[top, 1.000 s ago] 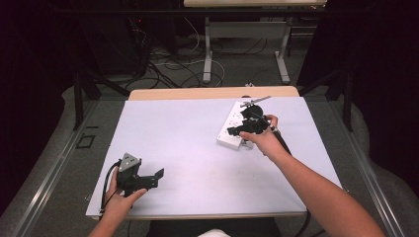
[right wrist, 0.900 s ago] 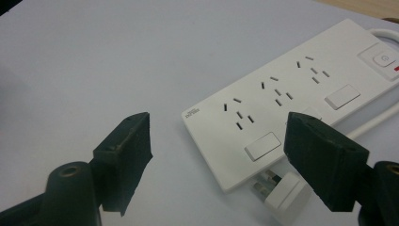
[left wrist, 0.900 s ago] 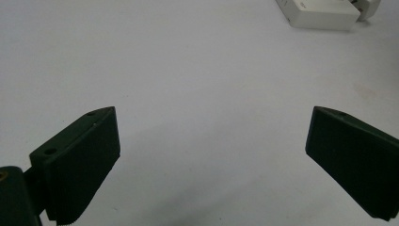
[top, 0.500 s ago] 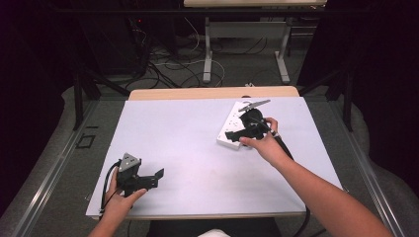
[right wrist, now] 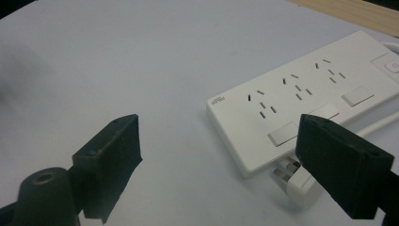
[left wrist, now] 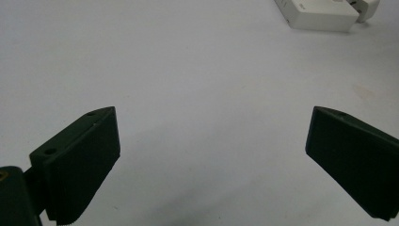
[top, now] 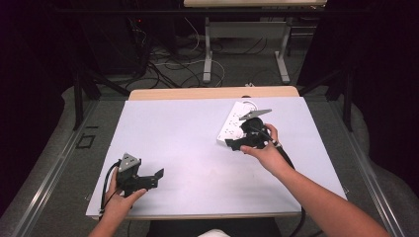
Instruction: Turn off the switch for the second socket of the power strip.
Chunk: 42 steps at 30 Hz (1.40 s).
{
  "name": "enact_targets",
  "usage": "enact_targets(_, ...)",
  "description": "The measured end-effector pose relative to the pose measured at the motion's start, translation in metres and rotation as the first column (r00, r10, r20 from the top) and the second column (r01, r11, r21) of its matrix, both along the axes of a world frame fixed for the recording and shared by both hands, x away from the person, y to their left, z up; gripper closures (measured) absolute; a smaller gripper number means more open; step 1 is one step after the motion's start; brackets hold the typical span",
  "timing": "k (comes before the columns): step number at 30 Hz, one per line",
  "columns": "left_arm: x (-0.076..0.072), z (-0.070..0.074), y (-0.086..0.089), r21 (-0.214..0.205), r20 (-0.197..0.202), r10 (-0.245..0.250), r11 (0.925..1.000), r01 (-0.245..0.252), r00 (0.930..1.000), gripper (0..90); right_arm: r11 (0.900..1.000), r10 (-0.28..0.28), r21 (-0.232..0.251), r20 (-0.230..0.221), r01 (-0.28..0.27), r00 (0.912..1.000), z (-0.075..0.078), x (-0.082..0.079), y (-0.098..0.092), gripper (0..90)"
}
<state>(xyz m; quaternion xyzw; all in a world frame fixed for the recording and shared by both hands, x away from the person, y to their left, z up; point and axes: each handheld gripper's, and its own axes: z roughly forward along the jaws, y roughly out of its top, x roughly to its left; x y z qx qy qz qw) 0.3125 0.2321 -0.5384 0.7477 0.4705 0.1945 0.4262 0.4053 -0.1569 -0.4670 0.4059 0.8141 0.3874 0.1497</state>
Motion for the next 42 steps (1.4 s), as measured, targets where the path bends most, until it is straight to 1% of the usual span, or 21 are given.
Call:
enact_targets(1, 0.0, 0.0, 0.0, 0.0, 0.0, 0.0, 1.0, 0.0, 1.0, 3.5, 0.9999, 0.008, -0.006, 0.012, -0.008, 0.9999, -0.002, -0.001, -0.001, 14.0)
enact_targets(3, 0.0, 0.0, 0.0, 0.001, 0.0, 0.001, 1.0, -0.001, 1.0, 3.5, 0.9998, 0.016, -0.011, 0.019, -0.016, 0.9997, -0.005, -0.006, -0.003, 13.7)
enact_targets(5, 0.0, 0.0, 0.0, 0.0, -0.001, 0.002, 1.0, -0.002, 1.0, 3.5, 0.9999, 0.012, -0.01, 0.036, -0.012, 0.9993, -0.008, -0.011, -0.005, 13.0)
enact_targets(8, 0.0, 0.0, 0.0, 0.001, 0.0, 0.002, 1.0, -0.002, 1.0, 3.5, 0.9999, 0.015, -0.001, 0.042, -0.014, 0.999, -0.015, -0.017, -0.009, 12.4)
enact_targets(11, 0.0, 0.0, -0.001, 0.003, 0.0, 0.001, 1.0, -0.001, 1.0, 3.5, 0.9996, -0.005, 0.029, 0.04, 0.004, 0.9992, -0.024, -0.022, -0.012, 10.4)
enact_targets(12, 0.0, 0.0, -0.001, 0.002, -0.002, 0.002, 1.0, -0.002, 1.0, 3.5, 0.9992, -0.014, 0.038, 0.031, 0.012, 0.9994, -0.026, -0.024, -0.013, 9.5)
enact_targets(16, 0.0, 0.0, -0.002, 0.004, -0.002, 0.0, 1.0, 0.0, 1.0, 3.5, 0.9975, -0.03, 0.066, 0.027, 0.028, 0.9992, -0.035, -0.03, -0.017, 7.7)
enact_targets(18, 0.0, 0.0, -0.002, 0.003, -0.002, 0.001, 1.0, -0.001, 1.0, 3.5, 0.9972, -0.035, 0.067, 0.036, 0.033, 0.9987, -0.039, -0.032, -0.019, 7.2)
enact_targets(19, 0.0, 0.0, -0.001, 0.003, -0.002, 0.001, 1.0, -0.001, 1.0, 3.5, 0.9967, -0.044, 0.071, 0.054, 0.04, 0.9976, -0.041, -0.034, -0.02, 7.1)
enact_targets(21, 0.0, 0.0, -0.001, 0.003, -0.001, 0.002, 1.0, -0.002, 1.0, 3.5, 0.9966, -0.051, 0.067, 0.056, 0.048, 0.9971, -0.044, -0.036, -0.023, 7.0)
enact_targets(22, 0.0, 0.0, -0.001, 0.003, -0.001, 0.003, 1.0, -0.003, 1.0, 3.5, 0.9953, -0.062, 0.078, 0.054, 0.057, 0.9966, -0.047, -0.038, -0.025, 6.9)
enact_targets(24, 0.0, 0.0, -0.001, 0.003, 0.0, 0.003, 1.0, -0.003, 1.0, 3.5, 0.9948, -0.072, 0.075, 0.055, 0.068, 0.9959, -0.052, -0.04, -0.028, 6.2)
enact_targets(25, 0.0, 0.0, -0.001, 0.002, 0.0, 0.003, 1.0, -0.003, 1.0, 3.5, 0.9939, -0.078, 0.082, 0.057, 0.074, 0.9953, -0.054, -0.041, -0.029, 5.9)
enact_targets(26, 0.0, 0.0, -0.001, 0.003, -0.001, 0.004, 1.0, -0.004, 1.0, 3.4, 0.9942, -0.078, 0.079, 0.058, 0.073, 0.9953, -0.057, -0.042, -0.031, 5.4)
enact_targets(27, 0.0, 0.0, -0.001, 0.004, -0.002, 0.003, 1.0, -0.003, 1.0, 3.4, 0.9934, -0.081, 0.085, 0.044, 0.077, 0.9957, -0.059, -0.044, -0.032, 4.9)
enact_targets(29, 0.0, -0.001, -0.001, 0.013, -0.002, 0.001, 0.9999, -0.001, 1.0, 3.5, 0.9939, -0.082, 0.078, 0.049, 0.078, 0.9955, -0.063, -0.047, -0.034, 4.2)
enact_targets(32, 0.0, -0.001, -0.002, 0.008, -0.008, 0.003, 1.0, -0.003, 1.0, 3.5, 0.9938, -0.087, 0.072, 0.041, 0.084, 0.9954, -0.068, -0.051, -0.037, 2.8)
enact_targets(33, 0.0, -0.001, -0.001, 0.016, -0.005, 0.0, 0.9999, 0.0, 1.0, 3.5, 0.9952, -0.079, 0.061, 0.046, 0.076, 0.9958, -0.069, -0.052, -0.039, 2.7)
enact_targets(35, 0.0, -0.001, -0.002, 0.007, -0.007, 0.003, 1.0, -0.003, 1.0, 3.4, 0.9943, -0.087, 0.065, 0.041, 0.085, 0.9953, -0.071, -0.056, -0.04, 2.2)
enact_targets(37, 0.0, -0.001, -0.002, 0.01, -0.007, 0.002, 0.9999, -0.002, 1.0, 3.4, 0.9937, -0.093, 0.067, 0.039, 0.09, 0.9949, -0.073, -0.058, -0.042, 1.9)
enact_targets(42, 0.0, -0.001, -0.002, 0.012, -0.009, 0.002, 0.9999, -0.002, 1.0, 3.4, 0.9947, -0.091, 0.053, 0.057, 0.088, 0.9942, -0.076, -0.064, -0.051, 1.5)
